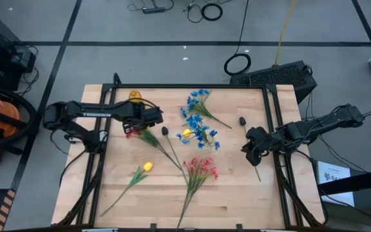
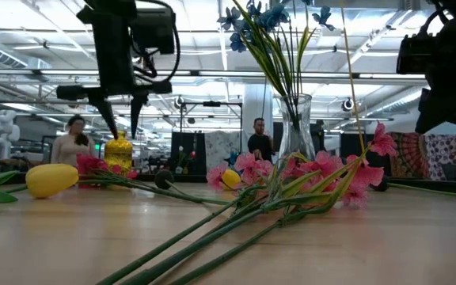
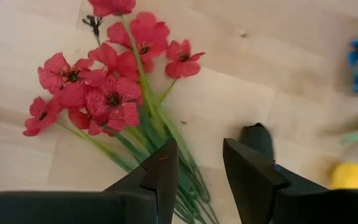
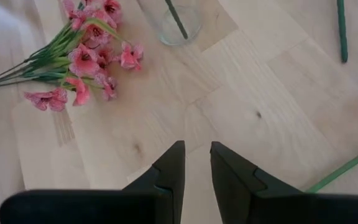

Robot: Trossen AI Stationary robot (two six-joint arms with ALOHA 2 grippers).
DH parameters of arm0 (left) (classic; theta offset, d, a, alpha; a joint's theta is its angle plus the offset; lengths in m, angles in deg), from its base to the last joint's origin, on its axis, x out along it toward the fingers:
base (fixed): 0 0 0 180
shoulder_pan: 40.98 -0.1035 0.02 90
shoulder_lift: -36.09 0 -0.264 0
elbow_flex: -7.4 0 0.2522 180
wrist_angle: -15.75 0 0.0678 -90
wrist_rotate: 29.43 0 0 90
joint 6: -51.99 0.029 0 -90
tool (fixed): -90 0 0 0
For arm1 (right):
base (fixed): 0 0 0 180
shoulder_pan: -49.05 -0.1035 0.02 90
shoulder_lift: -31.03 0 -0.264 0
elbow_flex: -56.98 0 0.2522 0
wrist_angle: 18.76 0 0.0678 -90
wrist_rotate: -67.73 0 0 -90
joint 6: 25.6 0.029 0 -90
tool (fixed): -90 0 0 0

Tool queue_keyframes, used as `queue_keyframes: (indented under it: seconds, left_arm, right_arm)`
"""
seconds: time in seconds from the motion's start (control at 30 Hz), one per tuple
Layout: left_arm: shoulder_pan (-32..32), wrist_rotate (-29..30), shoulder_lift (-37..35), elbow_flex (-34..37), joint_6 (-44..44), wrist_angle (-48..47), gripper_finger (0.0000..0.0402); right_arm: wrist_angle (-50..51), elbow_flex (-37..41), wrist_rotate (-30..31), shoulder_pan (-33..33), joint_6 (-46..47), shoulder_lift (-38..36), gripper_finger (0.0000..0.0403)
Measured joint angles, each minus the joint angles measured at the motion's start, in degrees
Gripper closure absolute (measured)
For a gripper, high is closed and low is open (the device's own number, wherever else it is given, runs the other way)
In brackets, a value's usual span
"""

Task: Sort flowers into vase by color
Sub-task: Put the red flowers into the yellow vase

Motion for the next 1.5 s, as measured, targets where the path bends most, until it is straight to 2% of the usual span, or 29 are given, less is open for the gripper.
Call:
queue_keyframes:
  seconds: [0.13, 0.63, 1.0, 1.2, 1.3, 1.5]
  left_arm:
    - [-0.5, -3.9, 3.1, 0.0, -2.8, -0.1, 0.0268]
    - [-0.5, -11.0, 12.6, 0.0, -6.1, 0.5, 0.0268]
    - [-0.4, -10.7, 17.9, -0.1, -7.2, 3.2, 0.0268]
    - [0.6, -10.0, 20.5, -0.3, -2.9, 3.0, 0.027]
    - [0.7, -10.3, 20.1, -0.3, -2.6, 3.0, 0.0293]
    - [0.6, -10.4, 17.9, 0.1, -2.8, 3.1, 0.0384]
  right_arm:
    - [0.0, 0.0, 0.0, 0.0, -0.7, 0.0, 0.0335]
    - [-0.1, 0.0, 0.0, 0.0, -2.5, 0.0, 0.0335]
    - [-0.1, 0.0, 0.1, 0.0, -3.8, 0.0, 0.0335]
    - [-0.1, 0.0, 0.2, 0.0, -4.1, 0.0, 0.0335]
    - [-0.1, 0.0, 0.2, 0.0, -4.2, 0.0, 0.0335]
    - [-0.5, 0.0, 0.2, 0.0, -4.4, 0.0, 0.0335]
